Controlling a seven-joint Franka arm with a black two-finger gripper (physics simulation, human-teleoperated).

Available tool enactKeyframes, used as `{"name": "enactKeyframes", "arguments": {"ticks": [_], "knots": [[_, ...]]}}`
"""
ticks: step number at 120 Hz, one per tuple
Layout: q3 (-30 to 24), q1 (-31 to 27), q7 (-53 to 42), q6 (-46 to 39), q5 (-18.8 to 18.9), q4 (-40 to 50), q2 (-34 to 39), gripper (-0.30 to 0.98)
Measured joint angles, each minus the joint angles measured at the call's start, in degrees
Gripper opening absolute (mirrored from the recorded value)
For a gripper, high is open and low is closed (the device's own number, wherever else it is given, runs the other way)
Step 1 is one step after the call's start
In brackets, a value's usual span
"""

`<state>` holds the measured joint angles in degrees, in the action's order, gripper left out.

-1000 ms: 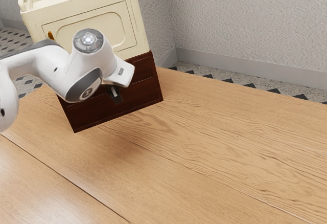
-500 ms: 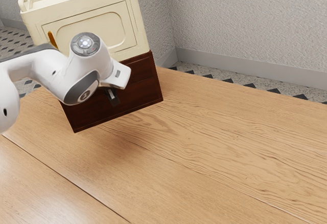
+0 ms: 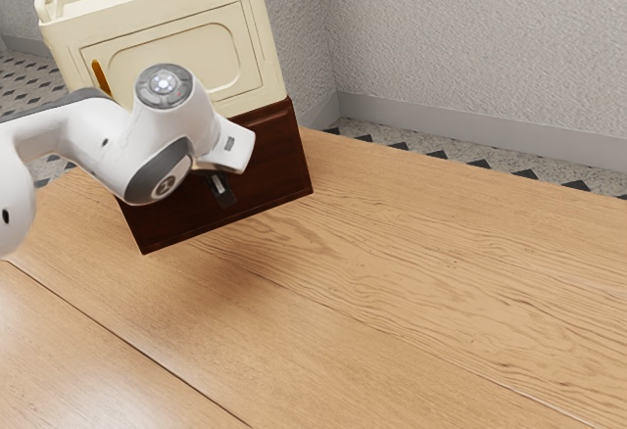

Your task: Pull the drawer handle with one arm to open the drawer

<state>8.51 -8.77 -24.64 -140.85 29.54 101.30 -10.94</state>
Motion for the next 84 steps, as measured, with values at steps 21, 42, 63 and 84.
{"name": "enactKeyframes", "arguments": {"ticks": [21, 42, 63, 84], "knots": [[-1.05, 0.08, -0.04, 0.71, -0.80, 1.05, 1.53, 0.57], [-1.25, 0.15, -0.05, 1.44, -1.59, 2.58, 2.25, 0.63], [-2.26, 0.46, -0.02, 1.74, -2.23, 5.70, 4.59, 0.70], [-3.60, 0.30, -0.07, 2.43, -2.76, 7.71, 6.78, 0.68]]}}
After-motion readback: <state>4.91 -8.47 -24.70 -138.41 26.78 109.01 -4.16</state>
